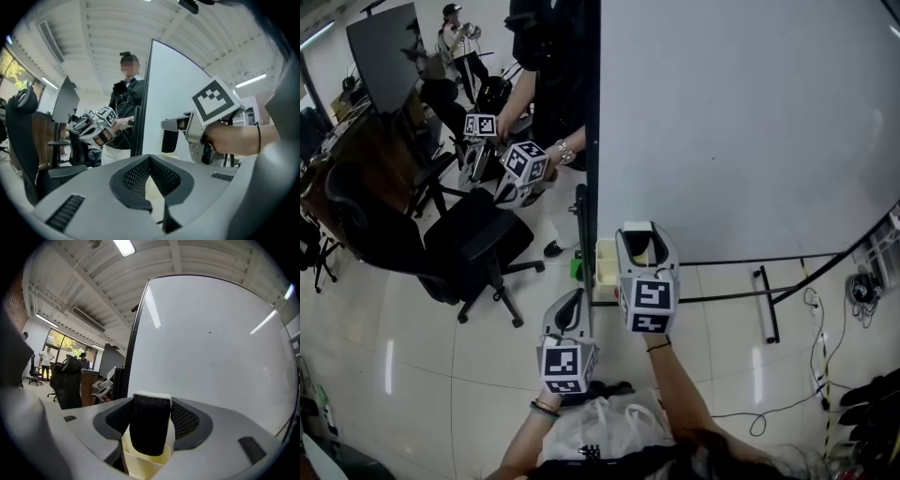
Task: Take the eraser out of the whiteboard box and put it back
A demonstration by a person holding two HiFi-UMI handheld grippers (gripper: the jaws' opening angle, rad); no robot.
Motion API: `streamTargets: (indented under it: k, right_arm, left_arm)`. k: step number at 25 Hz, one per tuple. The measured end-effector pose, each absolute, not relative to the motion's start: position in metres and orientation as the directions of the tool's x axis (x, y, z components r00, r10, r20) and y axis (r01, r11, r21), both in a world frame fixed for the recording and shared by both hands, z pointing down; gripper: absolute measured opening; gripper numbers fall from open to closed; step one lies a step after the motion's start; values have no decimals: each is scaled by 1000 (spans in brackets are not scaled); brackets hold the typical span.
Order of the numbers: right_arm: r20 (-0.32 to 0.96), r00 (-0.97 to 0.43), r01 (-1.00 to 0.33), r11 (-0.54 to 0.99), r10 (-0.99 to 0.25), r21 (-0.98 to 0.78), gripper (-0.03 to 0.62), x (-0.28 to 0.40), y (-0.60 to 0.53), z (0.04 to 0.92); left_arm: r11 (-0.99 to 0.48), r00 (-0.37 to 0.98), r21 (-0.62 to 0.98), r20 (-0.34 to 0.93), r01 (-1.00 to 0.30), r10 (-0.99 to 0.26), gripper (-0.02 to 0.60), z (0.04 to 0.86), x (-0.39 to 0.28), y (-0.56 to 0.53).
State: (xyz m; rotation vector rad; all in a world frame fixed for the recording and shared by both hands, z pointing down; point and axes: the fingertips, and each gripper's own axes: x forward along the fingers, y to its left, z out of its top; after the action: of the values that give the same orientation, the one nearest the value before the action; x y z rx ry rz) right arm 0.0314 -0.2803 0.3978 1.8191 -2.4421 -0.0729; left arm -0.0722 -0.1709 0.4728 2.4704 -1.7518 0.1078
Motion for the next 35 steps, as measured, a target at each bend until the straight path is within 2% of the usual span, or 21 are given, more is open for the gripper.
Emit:
streamTargets:
  k: [5, 13, 23, 25, 35]
  right_arm:
    - [75, -279, -953, 286, -957, 102, 255, 29, -288, 414]
    - [238, -276, -944, 310, -931, 115, 279, 22, -299, 474]
    - [218, -282, -951, 302, -934, 63, 280, 34, -293, 467]
    - [220, -283, -950, 304, -934, 66, 243, 34, -288, 459]
    - [205, -332, -938, 346, -921, 32, 207, 40, -235, 459]
  left_arm:
    - [-340, 341, 31, 141, -940, -929, 3, 477, -69, -170]
    - [-291, 296, 54, 166, -955, -941, 3, 489, -80, -172]
    - [-261, 265, 44, 188, -964, -946, 3, 493, -92, -172]
    - [-267, 271, 45, 187, -963, -944, 3, 492, -89, -173]
    - [-297, 302, 54, 180, -953, -936, 3, 485, -74, -175]
